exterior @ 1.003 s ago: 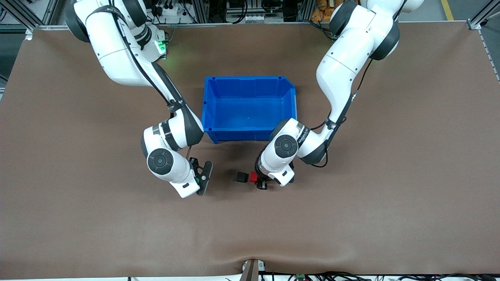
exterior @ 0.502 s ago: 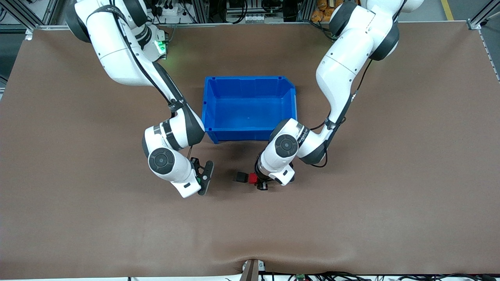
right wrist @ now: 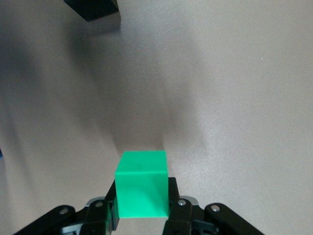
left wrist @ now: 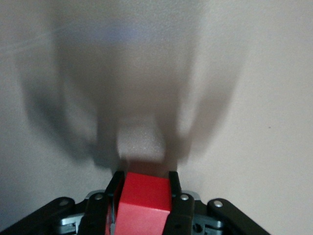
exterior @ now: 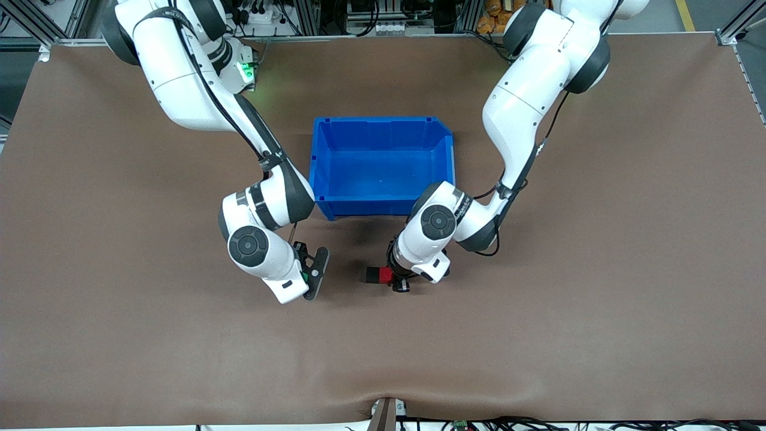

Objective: Attach green and red cubes to black cube

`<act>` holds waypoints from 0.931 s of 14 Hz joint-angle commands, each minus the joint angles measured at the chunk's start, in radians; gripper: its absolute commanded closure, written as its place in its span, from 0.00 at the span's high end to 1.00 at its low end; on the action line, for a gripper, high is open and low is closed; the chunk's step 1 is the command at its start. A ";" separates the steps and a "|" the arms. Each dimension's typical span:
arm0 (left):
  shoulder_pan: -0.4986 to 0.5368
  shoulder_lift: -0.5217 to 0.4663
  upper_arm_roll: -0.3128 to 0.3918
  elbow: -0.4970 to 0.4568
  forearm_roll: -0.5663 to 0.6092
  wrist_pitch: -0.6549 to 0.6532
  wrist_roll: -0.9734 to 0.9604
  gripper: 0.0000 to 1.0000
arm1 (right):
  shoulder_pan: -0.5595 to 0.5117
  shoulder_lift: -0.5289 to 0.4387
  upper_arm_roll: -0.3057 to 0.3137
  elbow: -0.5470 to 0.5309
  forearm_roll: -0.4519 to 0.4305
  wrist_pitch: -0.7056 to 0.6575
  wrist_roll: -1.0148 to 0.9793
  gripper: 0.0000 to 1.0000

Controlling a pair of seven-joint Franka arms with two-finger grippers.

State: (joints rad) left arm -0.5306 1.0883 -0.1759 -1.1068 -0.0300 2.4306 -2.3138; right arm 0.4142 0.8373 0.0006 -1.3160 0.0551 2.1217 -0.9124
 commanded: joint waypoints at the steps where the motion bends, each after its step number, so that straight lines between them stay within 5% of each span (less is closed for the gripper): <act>1: -0.017 0.045 0.006 0.047 -0.025 0.018 -0.018 0.00 | 0.006 0.017 -0.002 0.037 0.009 -0.015 0.015 0.00; 6: -0.016 0.036 0.015 0.038 -0.025 0.010 -0.019 0.00 | 0.052 0.035 -0.002 0.049 0.008 0.014 0.094 0.00; 13: -0.006 0.030 0.021 0.035 -0.024 -0.018 -0.019 0.00 | 0.123 0.169 -0.011 0.228 -0.003 0.021 0.162 0.00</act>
State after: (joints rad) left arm -0.5296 1.0894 -0.1719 -1.1041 -0.0414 2.4243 -2.3156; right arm 0.5274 0.9475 0.0001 -1.1679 0.0553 2.1519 -0.7737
